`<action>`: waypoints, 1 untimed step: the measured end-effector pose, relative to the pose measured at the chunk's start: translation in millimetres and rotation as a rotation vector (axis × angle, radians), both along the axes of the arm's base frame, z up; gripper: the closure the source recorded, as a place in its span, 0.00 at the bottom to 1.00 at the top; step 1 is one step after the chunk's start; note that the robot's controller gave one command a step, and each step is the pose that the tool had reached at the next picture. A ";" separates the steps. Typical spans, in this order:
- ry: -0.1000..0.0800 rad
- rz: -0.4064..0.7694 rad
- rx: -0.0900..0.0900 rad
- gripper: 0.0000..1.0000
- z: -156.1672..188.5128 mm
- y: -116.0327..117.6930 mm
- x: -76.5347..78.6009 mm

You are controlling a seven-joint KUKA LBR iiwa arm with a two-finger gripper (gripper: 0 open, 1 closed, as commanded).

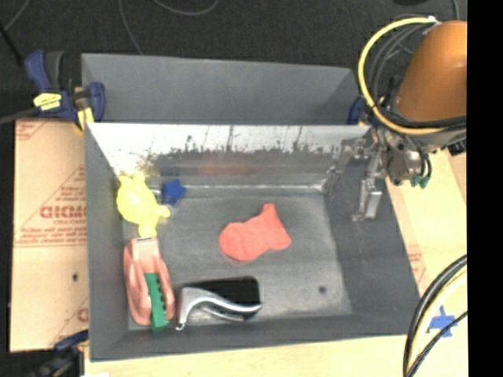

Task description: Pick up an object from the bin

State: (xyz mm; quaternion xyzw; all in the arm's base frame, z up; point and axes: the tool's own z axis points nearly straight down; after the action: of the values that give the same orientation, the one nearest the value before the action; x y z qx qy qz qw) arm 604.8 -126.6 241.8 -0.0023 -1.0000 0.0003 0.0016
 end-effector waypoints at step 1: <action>-0.008 0.003 -0.002 0.00 5.2 0.6 1.1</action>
Offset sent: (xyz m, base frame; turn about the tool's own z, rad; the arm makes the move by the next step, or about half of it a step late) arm 0.0105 0.0621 -0.1167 -0.2035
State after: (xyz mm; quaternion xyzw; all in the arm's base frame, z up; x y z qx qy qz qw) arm 605.9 -126.0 247.0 -0.0009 -1.0000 0.0010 -0.0023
